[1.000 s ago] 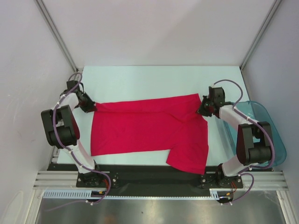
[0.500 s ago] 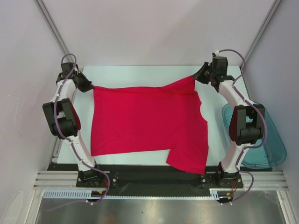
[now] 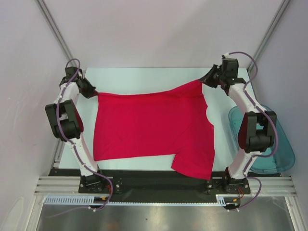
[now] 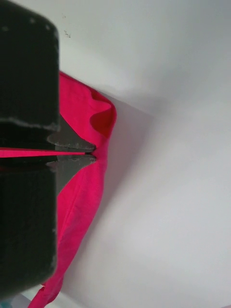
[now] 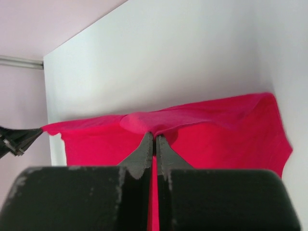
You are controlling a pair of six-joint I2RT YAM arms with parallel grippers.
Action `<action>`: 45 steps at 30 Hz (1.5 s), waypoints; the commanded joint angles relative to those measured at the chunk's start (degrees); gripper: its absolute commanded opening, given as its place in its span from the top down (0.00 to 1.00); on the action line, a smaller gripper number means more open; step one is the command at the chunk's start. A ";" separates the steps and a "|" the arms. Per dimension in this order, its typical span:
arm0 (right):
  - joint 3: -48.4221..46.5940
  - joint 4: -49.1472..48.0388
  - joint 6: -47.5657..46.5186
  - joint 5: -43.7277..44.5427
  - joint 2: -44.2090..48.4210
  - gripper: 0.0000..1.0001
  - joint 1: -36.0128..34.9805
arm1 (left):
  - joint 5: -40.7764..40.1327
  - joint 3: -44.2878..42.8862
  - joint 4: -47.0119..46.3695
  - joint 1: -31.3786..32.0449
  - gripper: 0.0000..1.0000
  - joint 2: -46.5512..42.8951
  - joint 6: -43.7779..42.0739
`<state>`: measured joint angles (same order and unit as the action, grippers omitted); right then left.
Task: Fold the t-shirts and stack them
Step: Fold the tshirt
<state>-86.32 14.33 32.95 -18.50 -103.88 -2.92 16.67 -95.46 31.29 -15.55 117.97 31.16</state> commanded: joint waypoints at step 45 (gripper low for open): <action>33.06 6.50 -5.35 0.92 31.54 1.00 -0.95 | -8.14 26.20 3.78 -1.85 1.00 -17.95 -8.13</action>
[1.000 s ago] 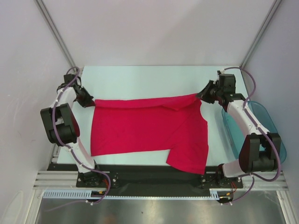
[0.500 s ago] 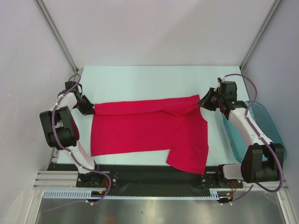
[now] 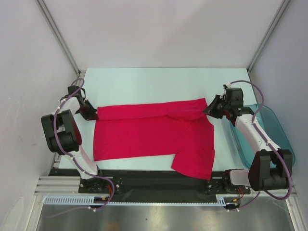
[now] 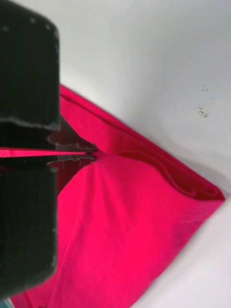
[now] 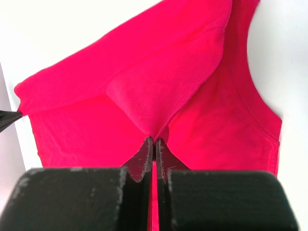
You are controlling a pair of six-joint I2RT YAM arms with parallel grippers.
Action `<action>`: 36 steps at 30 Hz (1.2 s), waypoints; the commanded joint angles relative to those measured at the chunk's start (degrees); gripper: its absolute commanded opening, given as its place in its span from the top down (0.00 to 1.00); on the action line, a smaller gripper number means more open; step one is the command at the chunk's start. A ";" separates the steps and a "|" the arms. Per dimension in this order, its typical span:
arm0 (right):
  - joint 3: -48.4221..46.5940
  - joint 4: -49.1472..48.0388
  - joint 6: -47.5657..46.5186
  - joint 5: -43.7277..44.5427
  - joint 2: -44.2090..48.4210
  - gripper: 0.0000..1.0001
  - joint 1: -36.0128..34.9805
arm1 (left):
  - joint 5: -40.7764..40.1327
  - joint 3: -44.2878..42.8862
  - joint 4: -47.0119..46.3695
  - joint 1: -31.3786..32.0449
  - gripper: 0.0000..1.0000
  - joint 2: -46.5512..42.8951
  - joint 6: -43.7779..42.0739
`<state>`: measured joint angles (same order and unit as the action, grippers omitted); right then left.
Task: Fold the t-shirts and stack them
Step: Fold the tshirt
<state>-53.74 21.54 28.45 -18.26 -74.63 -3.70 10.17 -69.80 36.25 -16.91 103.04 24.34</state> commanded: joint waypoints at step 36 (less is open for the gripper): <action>6.28 2.71 -6.29 5.86 2.74 0.99 1.59 | -1.30 2.74 -1.89 -0.85 0.84 -3.90 -0.26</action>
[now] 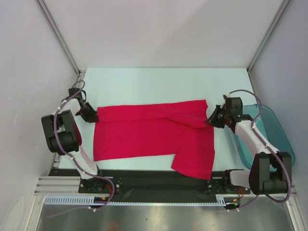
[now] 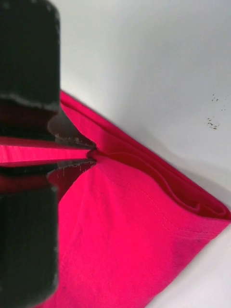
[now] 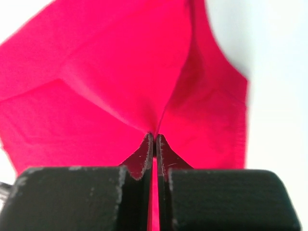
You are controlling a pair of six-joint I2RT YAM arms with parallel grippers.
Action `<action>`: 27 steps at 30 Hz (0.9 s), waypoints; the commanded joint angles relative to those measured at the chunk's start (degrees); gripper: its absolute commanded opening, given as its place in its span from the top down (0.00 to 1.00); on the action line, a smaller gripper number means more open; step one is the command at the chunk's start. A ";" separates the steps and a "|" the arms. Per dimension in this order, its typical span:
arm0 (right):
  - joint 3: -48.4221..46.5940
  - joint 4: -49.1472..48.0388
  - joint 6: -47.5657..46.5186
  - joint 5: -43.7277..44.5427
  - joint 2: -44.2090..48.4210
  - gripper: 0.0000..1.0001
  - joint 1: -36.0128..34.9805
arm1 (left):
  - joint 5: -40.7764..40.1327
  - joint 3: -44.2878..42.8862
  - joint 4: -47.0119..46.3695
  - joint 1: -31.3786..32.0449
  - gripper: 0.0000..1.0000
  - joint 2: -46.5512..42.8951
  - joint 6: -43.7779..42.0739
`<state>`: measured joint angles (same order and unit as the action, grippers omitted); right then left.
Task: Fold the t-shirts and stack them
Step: Fold the tshirt
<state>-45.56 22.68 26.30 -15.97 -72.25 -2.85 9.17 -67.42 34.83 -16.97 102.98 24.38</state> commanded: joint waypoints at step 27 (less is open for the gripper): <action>-6.47 -11.51 1.20 9.19 -13.00 0.51 -25.70 | 16.23 18.28 -24.45 33.57 0.62 -25.37 10.68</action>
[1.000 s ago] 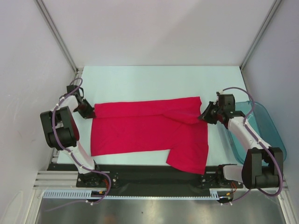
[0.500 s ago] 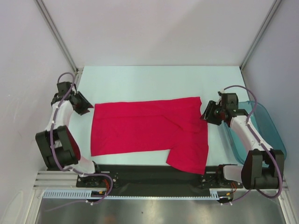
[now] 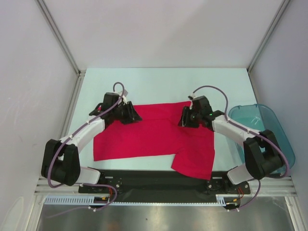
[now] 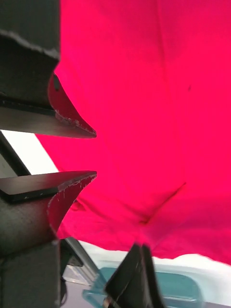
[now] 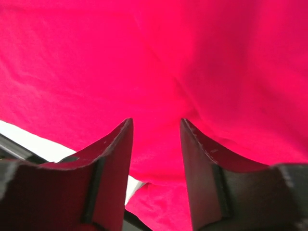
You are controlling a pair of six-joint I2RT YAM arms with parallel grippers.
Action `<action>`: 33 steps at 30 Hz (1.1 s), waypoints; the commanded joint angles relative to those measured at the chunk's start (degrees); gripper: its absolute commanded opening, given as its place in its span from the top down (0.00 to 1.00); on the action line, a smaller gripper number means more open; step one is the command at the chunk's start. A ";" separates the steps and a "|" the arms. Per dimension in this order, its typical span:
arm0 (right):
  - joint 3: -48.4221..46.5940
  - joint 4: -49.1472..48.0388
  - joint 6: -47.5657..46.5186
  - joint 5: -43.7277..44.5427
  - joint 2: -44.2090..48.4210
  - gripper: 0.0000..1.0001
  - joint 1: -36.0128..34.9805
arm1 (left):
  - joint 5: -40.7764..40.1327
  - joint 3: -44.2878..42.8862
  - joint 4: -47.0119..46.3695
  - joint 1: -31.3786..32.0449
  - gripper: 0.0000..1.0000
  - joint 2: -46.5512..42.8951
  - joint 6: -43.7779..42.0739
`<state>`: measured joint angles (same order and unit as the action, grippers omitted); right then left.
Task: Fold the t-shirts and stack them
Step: Fold the tshirt
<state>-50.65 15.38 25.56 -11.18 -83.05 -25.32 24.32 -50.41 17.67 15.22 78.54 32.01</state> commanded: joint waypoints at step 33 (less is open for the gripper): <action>-20.79 -0.17 -12.11 2.04 -21.62 0.14 19.78 | -16.59 -29.91 21.53 -25.59 0.32 31.49 -15.39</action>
<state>-67.11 13.98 16.40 -6.66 -101.51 -6.11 10.31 -76.66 33.54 -10.61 107.35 20.88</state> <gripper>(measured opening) 0.862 0.679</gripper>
